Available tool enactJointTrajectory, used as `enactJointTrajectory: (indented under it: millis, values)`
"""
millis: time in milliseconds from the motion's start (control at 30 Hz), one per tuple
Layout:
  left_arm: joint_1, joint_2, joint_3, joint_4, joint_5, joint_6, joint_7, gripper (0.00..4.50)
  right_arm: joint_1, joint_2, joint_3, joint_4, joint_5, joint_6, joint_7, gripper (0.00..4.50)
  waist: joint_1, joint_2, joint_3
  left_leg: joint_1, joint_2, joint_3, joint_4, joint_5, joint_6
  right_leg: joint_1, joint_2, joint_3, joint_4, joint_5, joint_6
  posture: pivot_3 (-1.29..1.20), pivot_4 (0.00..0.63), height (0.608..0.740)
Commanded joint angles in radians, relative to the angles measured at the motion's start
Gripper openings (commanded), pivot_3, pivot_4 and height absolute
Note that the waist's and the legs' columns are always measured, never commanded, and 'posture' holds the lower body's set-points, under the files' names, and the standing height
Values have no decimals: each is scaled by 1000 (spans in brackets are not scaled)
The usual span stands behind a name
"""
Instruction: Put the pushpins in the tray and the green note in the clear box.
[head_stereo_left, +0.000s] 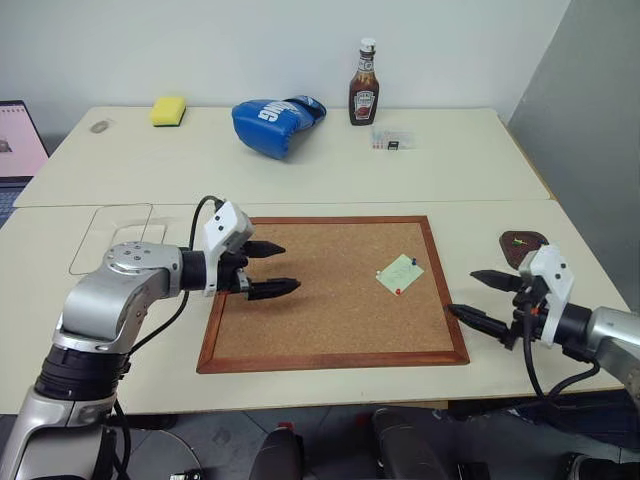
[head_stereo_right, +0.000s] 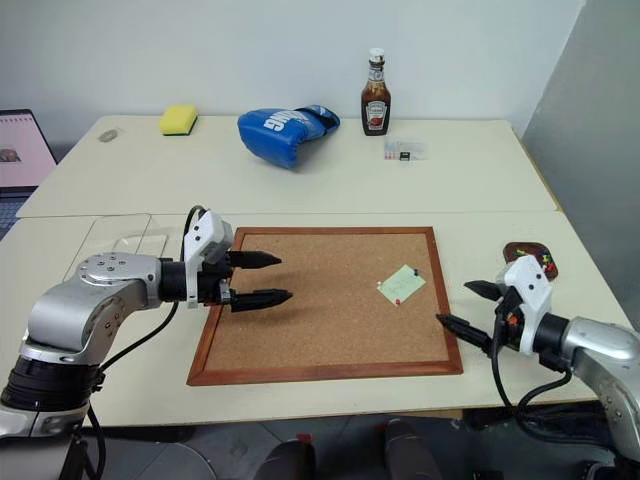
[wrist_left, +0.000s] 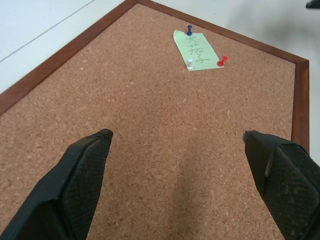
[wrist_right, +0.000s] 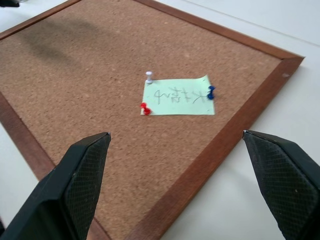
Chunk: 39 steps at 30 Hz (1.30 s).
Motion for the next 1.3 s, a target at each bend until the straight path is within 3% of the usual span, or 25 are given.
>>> enactJointTrajectory:
  millis: [33, 600, 700, 933, 1167, 1200, 1300]
  values:
    - [-4, 3, 18, -30, -13, -17, 2, 4460, -13, -7, -6, -1, 4, -25, -7, 4500, 0, -1, 0, 0, 0, 0, 0, 0, 0, 0, 0, 0, 0, 0, 0, 0, 150, 740]
    - [-24, -32, -8, -14, -11, -36, 17, 4460, -40, 12, 36, 4, -29, -60, -69, 4500, 1, -1, 1, 0, 0, 0, 1, 0, 0, 0, 0, 0, 1, 0, 0, 0, 150, 740]
    - [-33, -56, -5, -7, -15, -55, 22, 4004, -62, 32, 61, 16, -50, -76, -99, 4500, 2, -1, 1, 0, 0, 0, 1, 0, 0, 0, 0, 0, 1, 0, 1, 0, 150, 740]
    - [-39, -118, -49, 7, 16, -140, 32, 2453, -98, 87, 157, 61, -116, -132, -136, 4500, 2, -1, 1, 0, 0, 0, 1, 0, 0, 0, 0, 0, 1, 3, 4, 0, 150, 740]
    - [-46, -202, -113, 82, 92, -265, 51, 1326, -197, 184, 246, 212, -189, -206, -182, 4500, 2, -1, 1, 1, 0, 0, 1, 0, 0, 1, 0, 0, 2, 4, 6, 0, 150, 740]
    - [-47, -220, -129, 98, 106, -287, 55, 973, -214, 205, 263, 248, -207, -226, -191, 4500, 2, -1, 1, 1, 0, 0, 1, 0, 0, 1, 0, 1, 2, 4, 6, 0, 150, 740]
    - [-44, -254, -158, 139, 142, -335, 56, 465, -252, 251, 280, 328, -246, -268, -218, 4500, 2, -1, 1, 0, -1, 0, 1, 0, 0, 1, 0, 1, 1, 4, 7, 0, 150, 740]
